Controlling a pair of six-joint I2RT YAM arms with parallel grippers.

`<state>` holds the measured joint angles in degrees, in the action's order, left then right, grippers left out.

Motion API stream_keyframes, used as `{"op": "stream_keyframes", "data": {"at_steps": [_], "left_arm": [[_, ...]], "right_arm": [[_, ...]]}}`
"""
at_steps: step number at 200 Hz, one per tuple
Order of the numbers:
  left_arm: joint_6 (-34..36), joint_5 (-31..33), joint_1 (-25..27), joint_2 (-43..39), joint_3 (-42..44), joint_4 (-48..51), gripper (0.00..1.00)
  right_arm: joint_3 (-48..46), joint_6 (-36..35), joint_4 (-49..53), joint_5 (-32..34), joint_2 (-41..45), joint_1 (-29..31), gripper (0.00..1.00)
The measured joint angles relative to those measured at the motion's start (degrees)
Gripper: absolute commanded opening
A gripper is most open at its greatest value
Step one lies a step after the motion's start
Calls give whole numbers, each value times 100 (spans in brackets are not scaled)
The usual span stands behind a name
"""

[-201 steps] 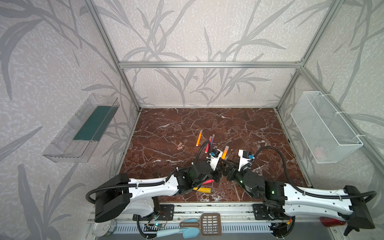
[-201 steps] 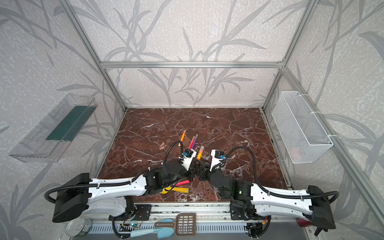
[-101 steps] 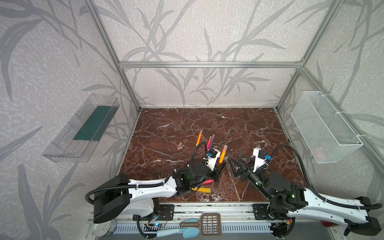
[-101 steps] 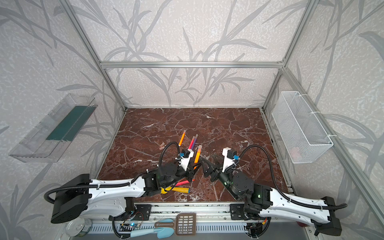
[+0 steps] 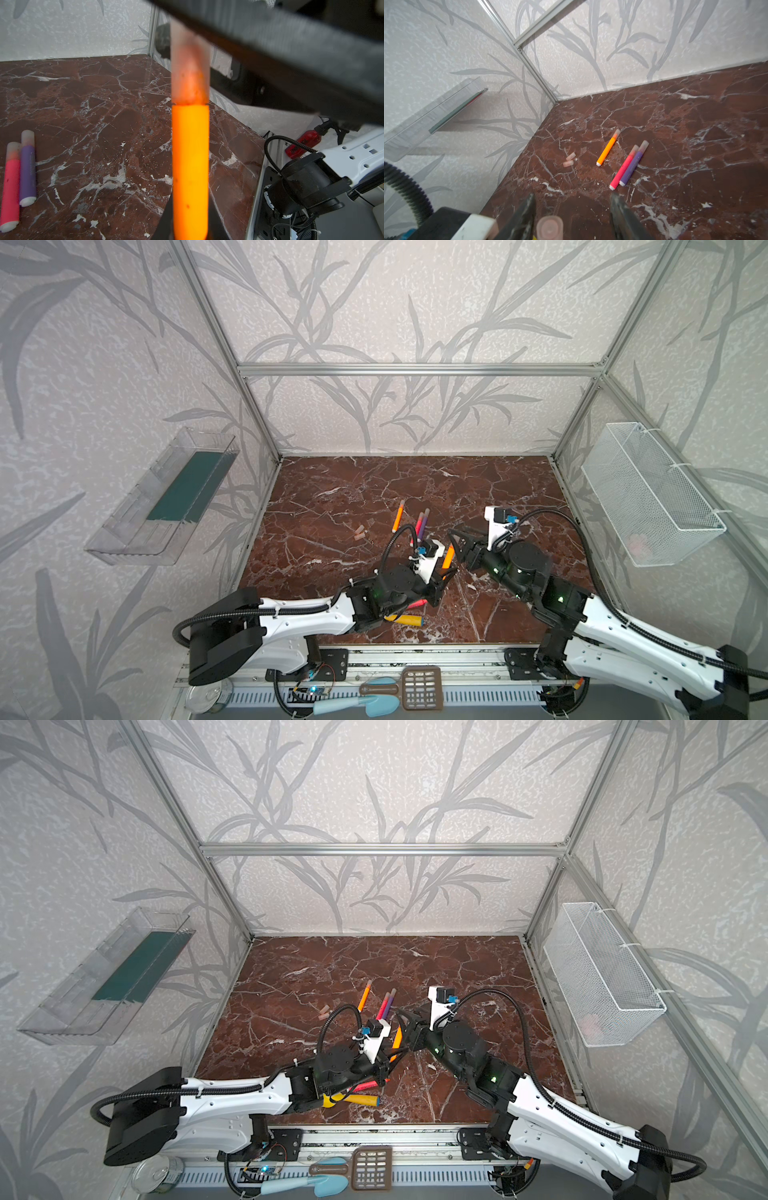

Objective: Insert the pens into the pen caps
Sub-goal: 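Open the right gripper to release the cap on the marker, then carry the capped marker away with the left gripper while the right gripper withdraws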

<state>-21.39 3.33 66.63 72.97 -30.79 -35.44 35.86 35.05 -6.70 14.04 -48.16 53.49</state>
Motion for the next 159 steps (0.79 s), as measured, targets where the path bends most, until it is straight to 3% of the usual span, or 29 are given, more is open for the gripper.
{"op": "stream_keyframes", "data": {"at_steps": [30,49,71,81,139,159], "left_arm": [[26,-2,0,20,0,2,0],[37,-2,0,20,0,0,0],[39,-2,0,20,0,0,0],[39,-2,0,20,0,0,0],[39,-2,0,20,22,-13,0],[42,0,0,20,24,-17,0]], "right_arm": [[50,44,57,-234,-131,-2,35],[116,46,50,-280,-129,-11,36],[129,48,55,-326,-129,-26,51],[129,48,55,-361,-129,-28,52],[195,57,55,-448,-129,-33,46],[195,52,52,-466,-129,-33,40]]}}
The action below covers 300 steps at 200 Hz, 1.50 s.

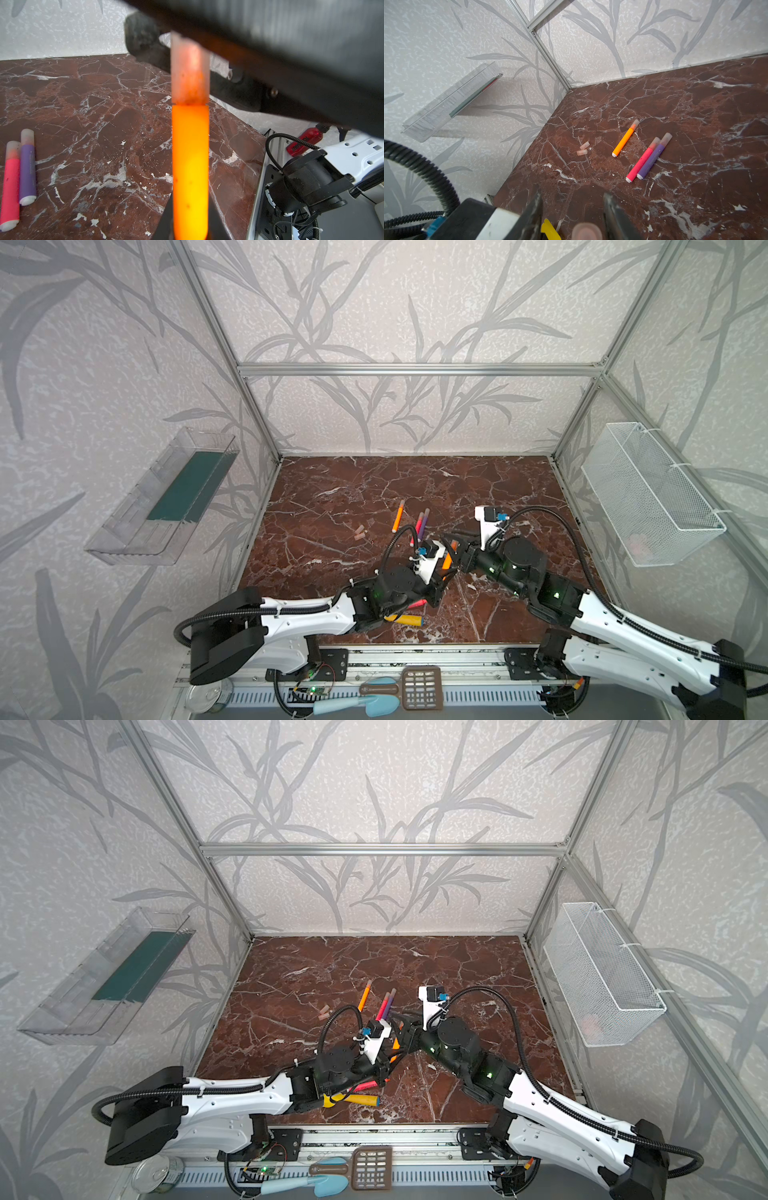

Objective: Insert the pens into the pen caps
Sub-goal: 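Carry the capped marker away with the left gripper while the right gripper withdraws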

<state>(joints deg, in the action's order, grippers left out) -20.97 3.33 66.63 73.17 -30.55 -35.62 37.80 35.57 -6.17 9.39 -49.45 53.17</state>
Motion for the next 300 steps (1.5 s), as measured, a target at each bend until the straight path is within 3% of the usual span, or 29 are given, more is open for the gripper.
{"op": "stream_keyframes", "data": {"at_steps": [44,73,125,166,181,210,233,268,300], "left_arm": [[7,11,0,0,11,-7,0],[63,72,0,-2,20,-15,0],[568,658,24,-101,13,275,0],[1246,1303,-20,-468,-269,1294,0],[1362,1043,-212,-723,-326,1624,0],[1329,-551,-1014,-1340,-365,2164,0],[1268,-1244,-1325,-1652,-376,2610,0],[1335,-1495,-1373,-1834,-437,3121,0],[1561,-1276,-1370,-1690,-518,3244,0]], "right_arm": [[0,20,7,0,0,0,23],[0,20,39,-7,-26,-31,0],[-20,140,-61,-153,-142,-39,0],[-297,205,-1056,-433,-369,-109,0],[-321,192,-1370,-446,-435,-50,0],[-393,118,-2098,-428,-664,98,0],[-424,234,-2396,-46,-811,444,0],[-457,424,-2544,1351,-916,1296,0],[-404,632,-2524,2048,-1093,1506,0]]}}
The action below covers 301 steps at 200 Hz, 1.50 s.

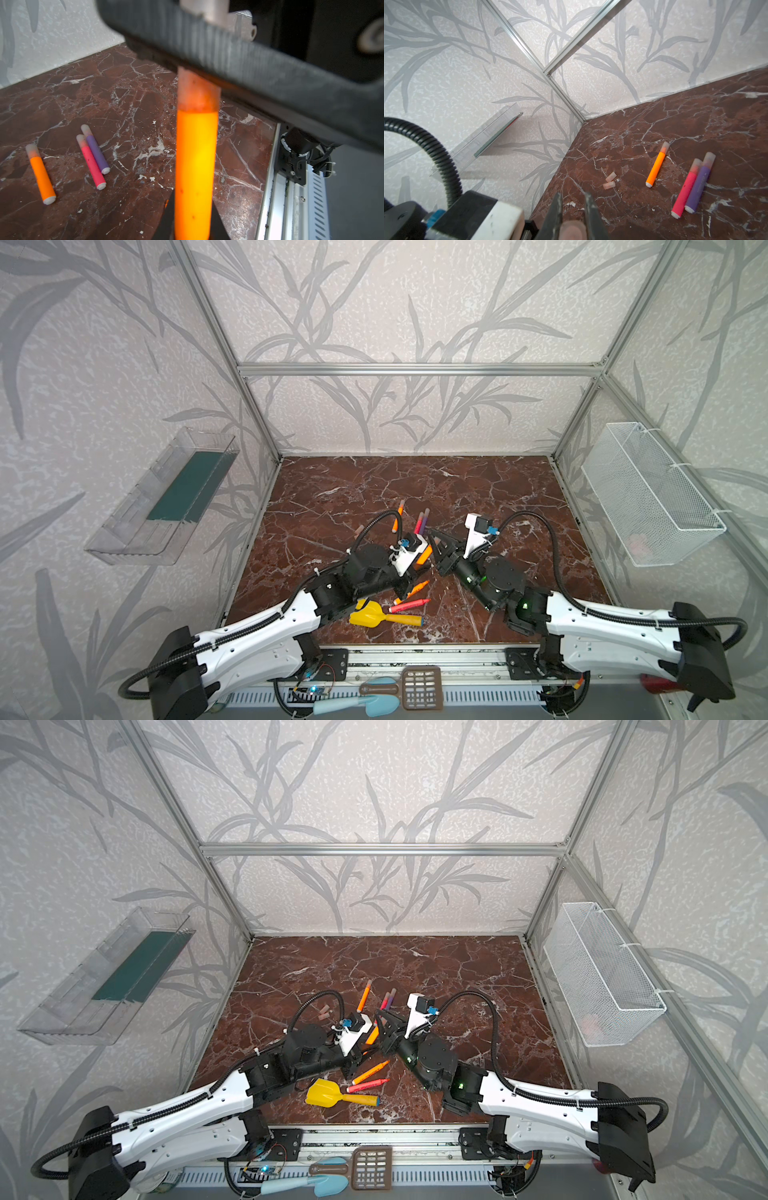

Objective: Insert the pens into the pen caps
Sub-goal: 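Carry the capped marker away with the left gripper while the right gripper withdraws, then lower the capped orange marker toward the other markers with the left gripper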

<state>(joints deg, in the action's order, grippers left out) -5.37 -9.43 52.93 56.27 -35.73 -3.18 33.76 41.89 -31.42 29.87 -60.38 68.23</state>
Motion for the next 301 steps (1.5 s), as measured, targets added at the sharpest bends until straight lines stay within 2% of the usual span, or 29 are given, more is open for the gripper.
{"op": "stream_keyframes", "data": {"at_steps": [31,60,103,143,157,176,181,201,211,238,255,278,301], "left_arm": [[144,243,0,118,0,37,0],[175,203,-2,125,0,63,0],[-70,-1016,-391,9,0,195,0],[-258,-1408,-498,-199,57,188,0],[-291,-1445,-505,-221,133,68,0],[-345,-1467,-505,-214,199,-98,0],[-518,-1169,-533,-214,214,-240,0],[-1016,-55,-1222,-188,243,-901,0],[-1167,350,-1331,-184,315,-1091,0],[-1403,1141,-1329,50,575,-1182,0],[-1537,1451,-1388,374,688,-1165,0],[-1770,1587,-1650,931,702,-1178,0],[-2004,1513,-1991,1589,603,-1147,0]], "right_arm": [[4,251,-4,225,-175,2,0],[-140,225,-286,188,-149,2,0],[-634,9,-1108,-378,24,-85,0],[-627,-15,-1198,-680,101,-127,0],[-544,-15,-970,-682,162,-127,10],[-382,2,-400,-627,326,-129,32],[-358,-17,-157,-708,411,-118,38],[-372,-48,953,-804,933,48,65],[-409,-101,1416,-658,1296,-42,74],[-608,-219,2330,-310,2426,-612,84],[-767,-299,2741,-151,3058,-979,86],[-975,-501,3189,46,3713,-1355,90],[-1115,-813,3515,387,3930,-1600,93]]}}
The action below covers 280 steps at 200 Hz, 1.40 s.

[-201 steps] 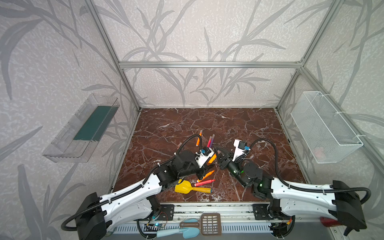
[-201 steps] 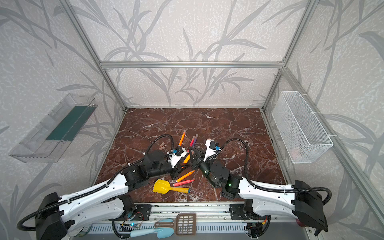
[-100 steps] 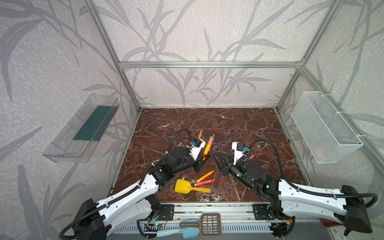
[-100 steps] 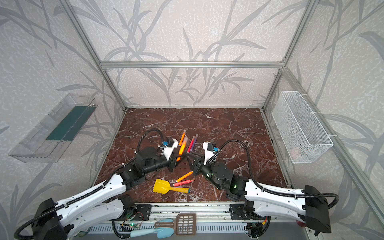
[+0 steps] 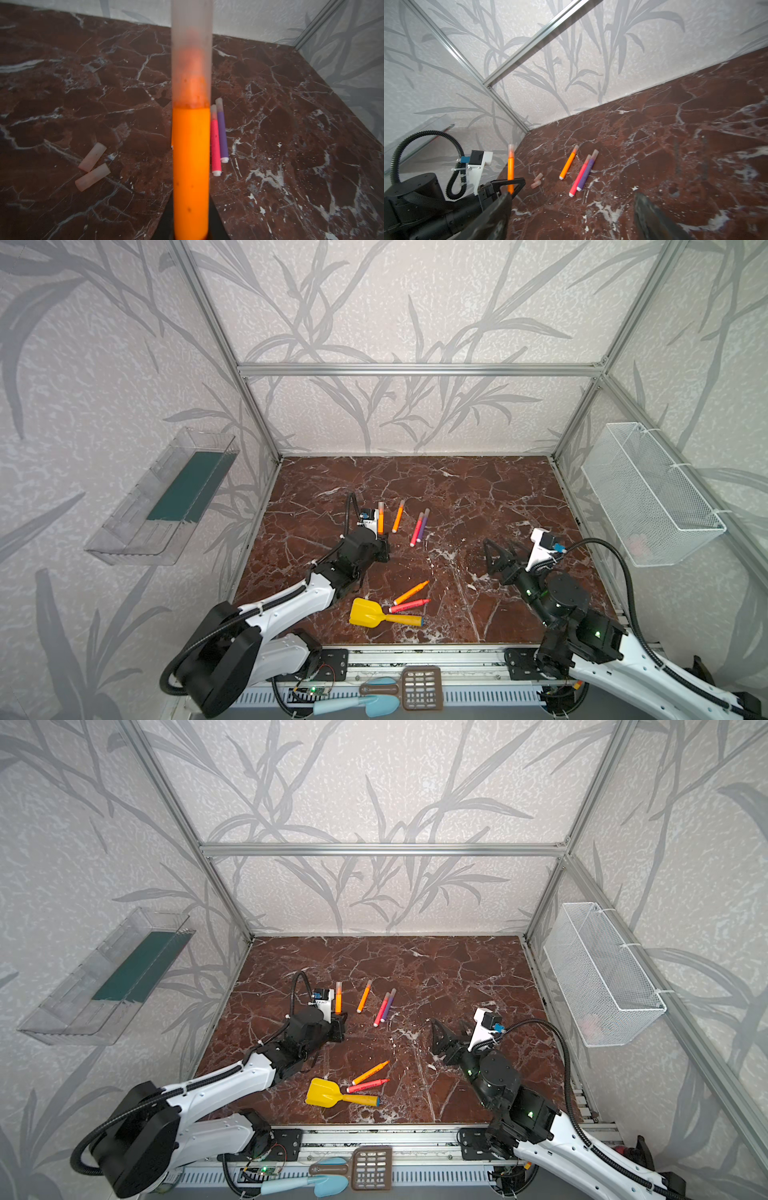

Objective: Insert the pens into the pen caps
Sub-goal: 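Lower the capped orange marker toward the other markers with the left gripper, then open the left gripper to set the capped marker on the table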

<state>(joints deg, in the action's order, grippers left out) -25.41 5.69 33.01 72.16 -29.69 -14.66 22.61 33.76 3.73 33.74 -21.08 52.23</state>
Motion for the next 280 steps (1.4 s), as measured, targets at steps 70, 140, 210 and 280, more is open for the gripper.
{"op": "stream_keyframes", "data": {"at_steps": [70,140,210,280], "left_arm": [[-422,-610,-437,1690,-820,120,0],[-520,-914,-669,2590,-1631,754,0],[-472,-1106,-693,3176,-2295,1040,0],[-358,-1167,-721,3368,-2651,1244,40]], "right_arm": [[-319,-758,-26,136,-918,-1694,95],[-501,-675,-424,-323,-2002,-3346,93],[-511,-627,-693,-579,-2367,-3351,93],[-511,-619,-721,-643,-2221,-3355,93]]}}
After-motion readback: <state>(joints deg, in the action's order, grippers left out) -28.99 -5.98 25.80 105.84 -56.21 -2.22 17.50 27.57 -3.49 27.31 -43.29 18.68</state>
